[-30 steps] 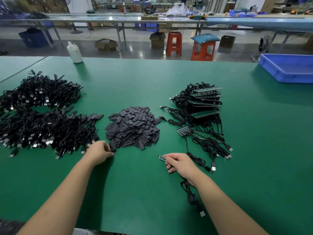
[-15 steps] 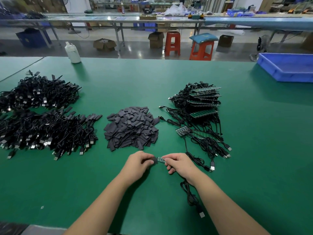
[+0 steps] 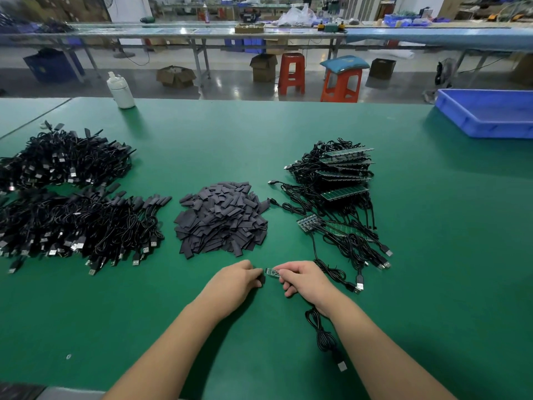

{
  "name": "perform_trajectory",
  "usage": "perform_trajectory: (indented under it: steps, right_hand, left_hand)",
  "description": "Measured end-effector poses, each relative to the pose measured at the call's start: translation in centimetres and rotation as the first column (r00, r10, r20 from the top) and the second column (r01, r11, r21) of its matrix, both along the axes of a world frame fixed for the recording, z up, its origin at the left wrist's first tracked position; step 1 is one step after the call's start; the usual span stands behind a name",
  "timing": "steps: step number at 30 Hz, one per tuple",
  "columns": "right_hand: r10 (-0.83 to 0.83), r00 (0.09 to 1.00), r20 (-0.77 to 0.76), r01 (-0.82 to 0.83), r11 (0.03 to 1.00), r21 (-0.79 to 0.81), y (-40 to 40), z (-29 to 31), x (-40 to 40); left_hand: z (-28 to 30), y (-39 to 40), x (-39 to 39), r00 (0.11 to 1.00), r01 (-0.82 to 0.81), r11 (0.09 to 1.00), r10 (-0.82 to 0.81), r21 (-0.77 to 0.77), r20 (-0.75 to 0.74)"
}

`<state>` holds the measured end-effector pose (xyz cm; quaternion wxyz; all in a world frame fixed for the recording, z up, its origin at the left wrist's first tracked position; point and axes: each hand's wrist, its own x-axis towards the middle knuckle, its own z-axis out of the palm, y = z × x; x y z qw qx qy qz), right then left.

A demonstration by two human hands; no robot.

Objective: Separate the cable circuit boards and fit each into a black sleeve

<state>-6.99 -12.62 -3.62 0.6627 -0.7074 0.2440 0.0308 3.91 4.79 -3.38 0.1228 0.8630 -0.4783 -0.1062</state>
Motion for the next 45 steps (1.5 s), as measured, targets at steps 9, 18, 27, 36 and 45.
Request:
perform_trajectory:
  steps: [9,18,27,36,45]
  right_hand:
    - [0.02,1.0,-0.019,-0.021,1.0,-0.003,-0.3,-0.3,0.0]
    - [0.027,1.0,-0.012,-0.027,1.0,-0.002,-0.5,-0.2,-0.1]
    - [0.034,0.999,-0.007,-0.034,0.999,-0.015,-0.3,-0.3,-0.1]
    - [0.092,0.996,-0.011,-0.093,0.991,-0.096,-0.1,-0.4,-0.1]
    - [0.058,0.998,0.007,-0.058,0.998,-0.036,-0.4,-0.8,-0.1]
  left_hand:
    - [-0.3,0.8,-1.2,0.914,-0.324,0.863,0.18,-0.388,-0.364]
    - [-0.5,0.6,-1.6,0.929,-0.342,0.837,0.234,-0.427,-0.287]
    - [-0.5,0.3,-1.9,0.938,-0.31,0.866,0.213,-0.391,-0.272]
    - [-0.1,0.4,-1.4,0.979,-0.151,0.919,0.088,-0.364,-0.184]
    - [0.1,-1.3,-2.2,0.994,-0.067,0.938,0.031,-0.34,-0.108]
